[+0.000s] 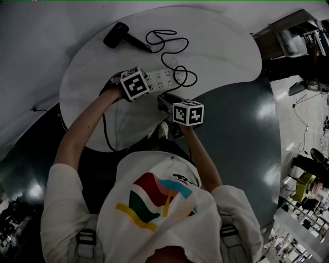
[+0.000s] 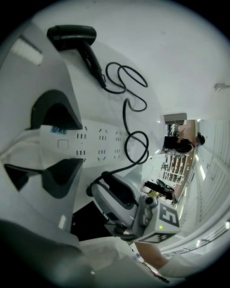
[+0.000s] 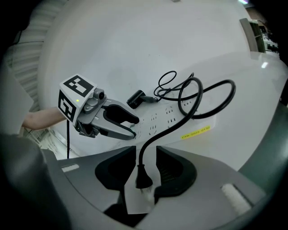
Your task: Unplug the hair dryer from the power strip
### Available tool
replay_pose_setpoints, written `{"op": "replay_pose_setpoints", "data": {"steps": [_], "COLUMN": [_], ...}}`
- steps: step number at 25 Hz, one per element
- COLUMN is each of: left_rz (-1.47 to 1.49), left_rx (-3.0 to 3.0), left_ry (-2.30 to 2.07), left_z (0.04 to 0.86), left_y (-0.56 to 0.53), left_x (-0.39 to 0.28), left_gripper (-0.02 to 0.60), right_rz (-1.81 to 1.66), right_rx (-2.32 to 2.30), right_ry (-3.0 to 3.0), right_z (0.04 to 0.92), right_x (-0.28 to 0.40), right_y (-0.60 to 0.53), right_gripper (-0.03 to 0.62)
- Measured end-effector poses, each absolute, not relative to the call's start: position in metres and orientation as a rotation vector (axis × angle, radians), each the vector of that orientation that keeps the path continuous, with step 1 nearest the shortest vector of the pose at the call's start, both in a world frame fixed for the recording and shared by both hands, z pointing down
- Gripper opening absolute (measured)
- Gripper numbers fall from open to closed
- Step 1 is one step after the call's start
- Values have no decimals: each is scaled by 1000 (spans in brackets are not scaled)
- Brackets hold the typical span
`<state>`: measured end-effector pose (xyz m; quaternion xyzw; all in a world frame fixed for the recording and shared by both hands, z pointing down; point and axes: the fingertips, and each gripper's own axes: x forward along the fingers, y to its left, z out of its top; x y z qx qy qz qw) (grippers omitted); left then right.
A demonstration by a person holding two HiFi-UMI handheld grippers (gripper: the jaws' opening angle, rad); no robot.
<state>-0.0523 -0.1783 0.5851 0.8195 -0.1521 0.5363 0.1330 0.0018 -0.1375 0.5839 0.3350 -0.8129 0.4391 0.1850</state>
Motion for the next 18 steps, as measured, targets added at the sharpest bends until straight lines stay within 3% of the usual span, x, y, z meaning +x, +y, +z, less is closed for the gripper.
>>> {"op": "replay_pose_setpoints", "data": {"steps": [7, 11, 14, 18], "left_rz": [1602, 1507, 1355, 1028], "left_rx": [2438, 2395, 2414, 2489], "left_ry": [-498, -523, -582, -859], "left_z": [575, 582, 569, 511], "left_y": [-194, -189, -187, -207], "left_x": [-57, -64, -64, -65], "left_gripper": [195, 115, 90, 0], "right_rz": [1136, 1022, 943, 727], "right_rx": [970, 1001, 1080, 1231], "right_ry": [-2295, -2314, -2330, -2317], "right_z": [568, 544, 524, 490], "right_x": [24, 46, 61, 73], "right_y": [-137, -140, -150, -176], "right_gripper": [149, 133, 118, 33]}}
